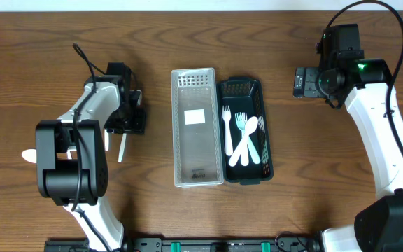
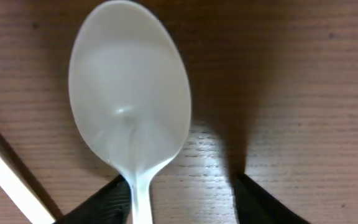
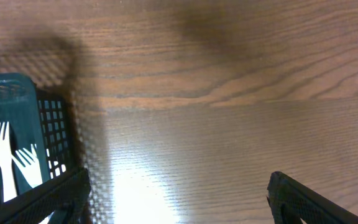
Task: Pack container
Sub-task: 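Lower the left gripper onto a white spoon and grasp it, then carry the spoon into the clear basket and release it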
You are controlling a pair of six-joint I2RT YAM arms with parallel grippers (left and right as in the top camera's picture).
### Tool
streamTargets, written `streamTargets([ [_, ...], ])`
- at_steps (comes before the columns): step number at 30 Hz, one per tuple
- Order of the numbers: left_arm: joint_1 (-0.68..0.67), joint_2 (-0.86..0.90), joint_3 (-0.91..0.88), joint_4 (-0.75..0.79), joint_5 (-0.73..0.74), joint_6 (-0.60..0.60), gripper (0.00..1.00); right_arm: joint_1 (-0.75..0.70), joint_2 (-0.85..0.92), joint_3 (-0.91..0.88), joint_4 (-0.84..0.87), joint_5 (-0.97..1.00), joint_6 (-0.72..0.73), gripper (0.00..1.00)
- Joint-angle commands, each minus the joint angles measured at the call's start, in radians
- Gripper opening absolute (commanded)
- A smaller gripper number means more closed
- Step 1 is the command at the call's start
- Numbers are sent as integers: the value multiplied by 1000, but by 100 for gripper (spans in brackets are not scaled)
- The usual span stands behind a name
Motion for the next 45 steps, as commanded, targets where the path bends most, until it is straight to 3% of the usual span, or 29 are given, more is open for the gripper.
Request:
streamTargets([
  [1,7,40,-6,-6,18,3,48,-10,7,0,-4,11,-14,94],
  [8,8,40,-6,-9,18,1,33,-10,7,0,-14,11,-14,94],
  [10,8,40,-6,3,18,1,20,-10,7,0,-15,11,-14,94],
  [11,8,40,-6,11,18,1,8,-11,7,0,-15,11,-14,94],
  [12,8,40,-5,14,18,1,6,-11,7,0,-15,11,-14,94],
  [20,7,34,10,0,18,-1,6,-11,7,0,-16,11,-14,94],
  [28,-34,-102,203,-184,20,-97,6,-11,7,0,-7,11,-14,94],
  [35,-204,-267,292,-226,41,-313,6,-11,7,0,3,11,-14,94],
  [45,-445,-214,289,-187,63,-478,6,-11,7,0,8,11,-14,94],
])
